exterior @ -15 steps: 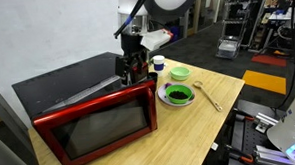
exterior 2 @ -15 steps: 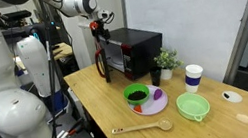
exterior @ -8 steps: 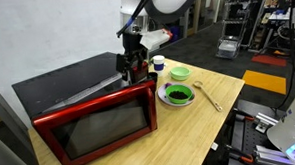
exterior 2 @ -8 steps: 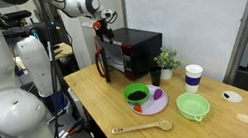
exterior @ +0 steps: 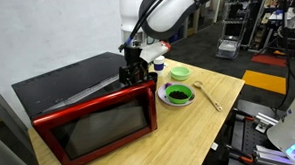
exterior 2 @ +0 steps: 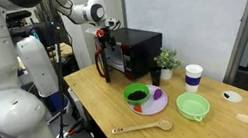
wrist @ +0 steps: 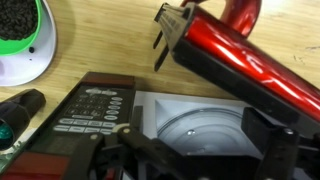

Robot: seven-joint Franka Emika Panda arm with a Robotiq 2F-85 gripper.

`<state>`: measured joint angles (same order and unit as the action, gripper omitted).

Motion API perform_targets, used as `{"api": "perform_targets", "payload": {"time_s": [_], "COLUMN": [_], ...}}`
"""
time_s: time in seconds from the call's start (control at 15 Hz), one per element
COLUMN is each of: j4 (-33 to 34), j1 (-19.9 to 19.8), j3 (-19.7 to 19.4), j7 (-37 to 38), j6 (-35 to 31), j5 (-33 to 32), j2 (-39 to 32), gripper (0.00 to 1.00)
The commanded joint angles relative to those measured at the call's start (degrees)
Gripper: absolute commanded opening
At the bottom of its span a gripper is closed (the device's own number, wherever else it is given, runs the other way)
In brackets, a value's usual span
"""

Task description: Move the green bowl and the white plate to the right on the table, then open the microwave door

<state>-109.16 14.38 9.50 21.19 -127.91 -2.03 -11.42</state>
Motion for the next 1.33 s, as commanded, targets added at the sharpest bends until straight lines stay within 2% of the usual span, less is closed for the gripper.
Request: {"api": "perform_targets", "payload": {"time_s": [0.0, 0.47, 1.07, 1.27], "j4": [0.11, -0.19, -1.72, -2.11], "j1": [0.40, 1.19, 3.20, 3.94], "j3": [1.66, 4.30, 9.56, 10.25], "j7": [-3.05, -6.78, -16.51, -17.66], "j6": [1.94, 3.23, 2.56, 2.50], "j5": [3.37, 8.98, 20.62, 21.65], "j2": [0.21, 2.11, 1.94, 1.78], "gripper": [1.00, 1.00, 1.00, 1.00]}}
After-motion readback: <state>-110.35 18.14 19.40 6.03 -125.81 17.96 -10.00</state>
